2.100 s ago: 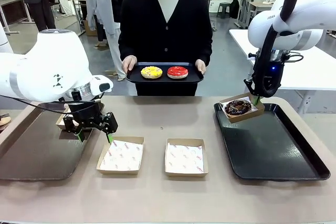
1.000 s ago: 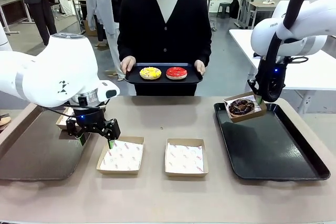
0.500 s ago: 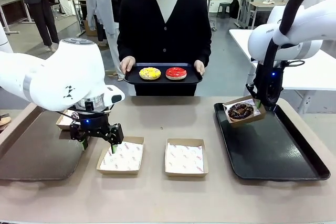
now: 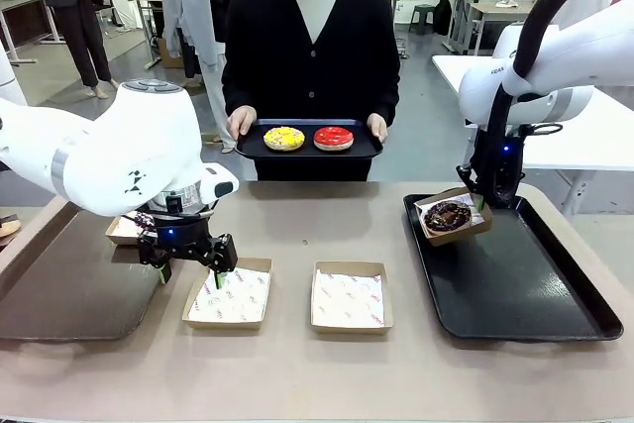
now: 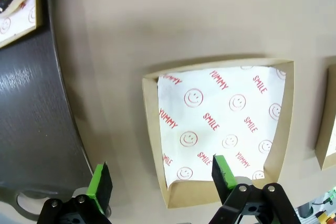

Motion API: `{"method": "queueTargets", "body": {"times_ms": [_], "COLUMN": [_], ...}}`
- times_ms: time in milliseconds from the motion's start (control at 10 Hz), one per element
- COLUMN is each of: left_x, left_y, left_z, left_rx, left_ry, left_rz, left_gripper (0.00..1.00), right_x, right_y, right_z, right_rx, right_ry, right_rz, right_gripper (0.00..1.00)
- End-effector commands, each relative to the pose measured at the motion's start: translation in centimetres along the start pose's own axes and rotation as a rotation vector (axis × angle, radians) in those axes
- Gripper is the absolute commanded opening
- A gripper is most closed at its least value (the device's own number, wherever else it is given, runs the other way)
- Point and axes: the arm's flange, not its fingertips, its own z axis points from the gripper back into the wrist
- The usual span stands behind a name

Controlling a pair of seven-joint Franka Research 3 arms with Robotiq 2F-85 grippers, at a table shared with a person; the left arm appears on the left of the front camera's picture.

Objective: Individually package the donuts and arrange them on the tray.
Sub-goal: Place the picked Paper togo box on the Handle tray while simultaneously picking up another Paper togo box from the table with the other hand.

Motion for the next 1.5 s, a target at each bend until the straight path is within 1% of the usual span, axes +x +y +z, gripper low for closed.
{"method": "queueTargets", "body": {"times_ms": [0, 400, 1200, 1300, 1400], "left_x": [0.0, 0.4, 0.9, 1.0, 1.3], "left_y": [0.1, 0.4, 0.5, 0.4, 0.2], "left_z": [-1.1, -2.1, -2.6, -2.8, -2.9], "left_rx": [0.020, 0.029, 0.019, 0.016, 0.014], "left_ry": [-0.039, -0.037, -0.015, -0.013, -0.001], "left_rz": [-0.004, -0.004, 0.011, 0.014, 0.015], "left_gripper": [1.00, 1.00, 1.00, 0.64, 0.41], "right_x": [0.7, 1.3, 1.5, 1.5, 1.5], "right_y": [0.3, 0.7, 1.4, 1.3, 1.2], "right_z": [0.0, -0.1, -0.6, -0.6, -0.7], "right_rx": [-0.015, -0.006, -0.011, -0.008, -0.004], "right_ry": [-0.016, -0.023, -0.008, -0.007, -0.008], "right_rz": [-0.019, -0.028, -0.027, -0.022, -0.018], "right_gripper": [0.01, 0.01, 0.01, 0.24, 0.60]}}
